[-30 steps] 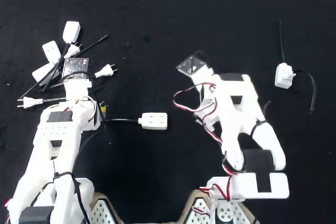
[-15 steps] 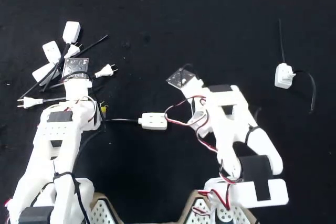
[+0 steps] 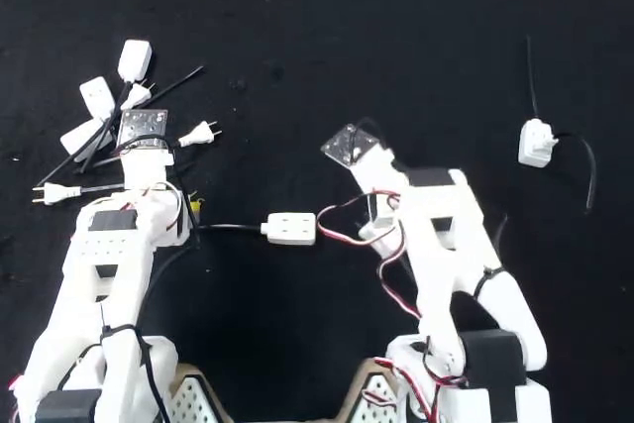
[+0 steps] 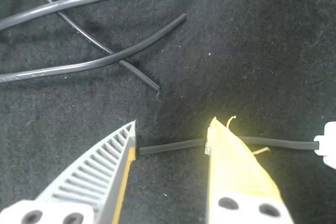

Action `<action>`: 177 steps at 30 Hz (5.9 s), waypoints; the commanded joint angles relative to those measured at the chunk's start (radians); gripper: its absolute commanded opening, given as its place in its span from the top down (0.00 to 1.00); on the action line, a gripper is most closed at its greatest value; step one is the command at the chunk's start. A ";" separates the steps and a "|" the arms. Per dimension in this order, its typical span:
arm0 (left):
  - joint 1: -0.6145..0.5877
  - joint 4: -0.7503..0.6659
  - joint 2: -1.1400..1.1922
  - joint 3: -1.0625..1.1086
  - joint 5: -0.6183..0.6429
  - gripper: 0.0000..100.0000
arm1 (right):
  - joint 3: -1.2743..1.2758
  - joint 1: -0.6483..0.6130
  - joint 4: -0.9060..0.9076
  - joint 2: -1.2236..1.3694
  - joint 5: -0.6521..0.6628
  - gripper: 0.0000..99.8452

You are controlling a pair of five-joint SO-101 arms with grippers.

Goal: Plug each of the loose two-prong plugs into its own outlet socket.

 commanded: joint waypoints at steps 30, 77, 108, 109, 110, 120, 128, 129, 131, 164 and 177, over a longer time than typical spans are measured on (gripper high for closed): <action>-0.010 -0.006 -0.029 -0.005 0.003 0.78 | 0.096 -0.109 -0.255 -0.008 -0.218 0.86; -0.010 -0.006 -0.029 -0.005 0.003 0.78 | 0.085 0.046 0.020 -0.213 -0.005 0.99; -0.010 -0.006 -0.029 -0.005 0.003 0.78 | 0.010 -0.077 -0.011 -0.002 -0.117 0.92; -0.010 -0.006 -0.029 -0.005 0.003 0.78 | 0.010 -0.077 -0.014 -0.002 -0.121 0.93; -0.010 -0.006 -0.029 -0.005 0.003 0.78 | 0.010 -0.077 -0.014 -0.002 -0.123 0.94; -0.010 -0.009 -0.029 -0.007 0.003 0.78 | 0.008 -0.083 -0.014 0.002 -0.126 0.96; -0.010 -0.009 -0.029 -0.005 0.003 0.78 | 0.010 -0.095 -0.072 0.007 -0.203 0.89; -0.010 -0.009 -0.029 -0.005 0.003 0.78 | 0.010 -0.095 -0.072 0.007 -0.203 0.91; -0.010 -0.011 -0.029 -0.005 0.003 0.78 | 0.013 -0.103 -0.071 0.007 -0.203 0.93; -0.010 -0.008 -0.029 -0.005 0.003 0.78 | 0.061 -0.103 -0.071 0.007 -0.175 0.96; 0.001 -0.006 -0.029 -0.013 0.009 0.78 | 0.022 -0.080 0.118 -0.332 -0.167 0.99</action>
